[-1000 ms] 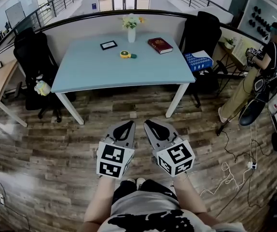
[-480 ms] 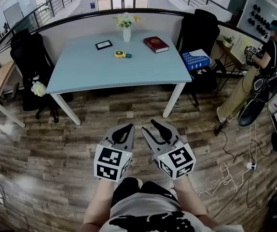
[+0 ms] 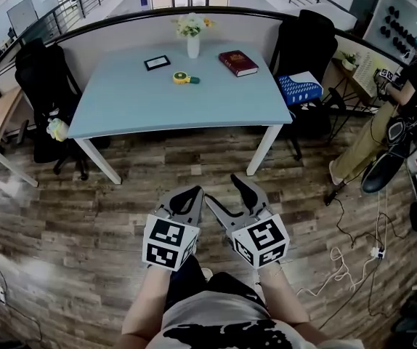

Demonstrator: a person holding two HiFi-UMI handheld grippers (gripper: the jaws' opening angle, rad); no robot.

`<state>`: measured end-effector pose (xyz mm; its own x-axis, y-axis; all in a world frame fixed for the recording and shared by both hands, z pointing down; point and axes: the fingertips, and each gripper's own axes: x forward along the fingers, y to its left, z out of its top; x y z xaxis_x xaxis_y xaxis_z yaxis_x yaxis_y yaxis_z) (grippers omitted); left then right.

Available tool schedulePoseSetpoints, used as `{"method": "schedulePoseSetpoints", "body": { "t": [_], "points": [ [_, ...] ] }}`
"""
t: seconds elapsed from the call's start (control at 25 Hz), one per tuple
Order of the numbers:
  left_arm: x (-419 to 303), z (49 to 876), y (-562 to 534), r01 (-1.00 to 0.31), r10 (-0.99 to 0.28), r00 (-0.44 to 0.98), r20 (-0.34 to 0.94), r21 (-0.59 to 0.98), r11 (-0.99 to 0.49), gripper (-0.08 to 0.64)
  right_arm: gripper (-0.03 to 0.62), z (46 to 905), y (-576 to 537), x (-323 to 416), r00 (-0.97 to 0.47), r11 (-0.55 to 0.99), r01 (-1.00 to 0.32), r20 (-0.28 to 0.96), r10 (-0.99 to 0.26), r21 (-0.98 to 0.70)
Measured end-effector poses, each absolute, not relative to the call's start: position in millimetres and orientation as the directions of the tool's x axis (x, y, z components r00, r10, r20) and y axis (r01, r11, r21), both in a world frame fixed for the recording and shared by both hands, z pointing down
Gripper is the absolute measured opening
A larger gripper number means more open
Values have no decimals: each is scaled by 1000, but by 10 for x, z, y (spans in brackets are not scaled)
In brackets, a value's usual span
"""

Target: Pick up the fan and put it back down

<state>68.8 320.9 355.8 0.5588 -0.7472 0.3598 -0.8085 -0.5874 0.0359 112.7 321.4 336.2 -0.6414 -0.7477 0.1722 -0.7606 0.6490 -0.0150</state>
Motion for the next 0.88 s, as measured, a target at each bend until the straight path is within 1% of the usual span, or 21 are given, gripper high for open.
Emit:
{"method": "schedulePoseSetpoints", "body": {
  "t": [0.24, 0.44, 0.56, 0.88],
  "points": [
    [708, 3642, 2930, -792, -724, 583, 368, 60, -607, 11, 296, 3484, 2917, 1130, -633, 642, -766, 204, -747, -30],
    [511, 3674, 2525, -819, -752, 555, 356, 79, -568, 11, 298, 3510, 2540, 1084, -619, 630, -776, 216, -755, -22],
    [375, 3608, 2200, -827, -764, 548, 339, 80, -557, 11, 298, 3460, 2275, 1056, -608, 621, -784, 212, -765, -7],
    [146, 3399, 1323, -807, -765, 575, 292, 44, -589, 11, 298, 3286, 1437, 867, -585, 600, -800, 182, -790, 30]
  ]
}}
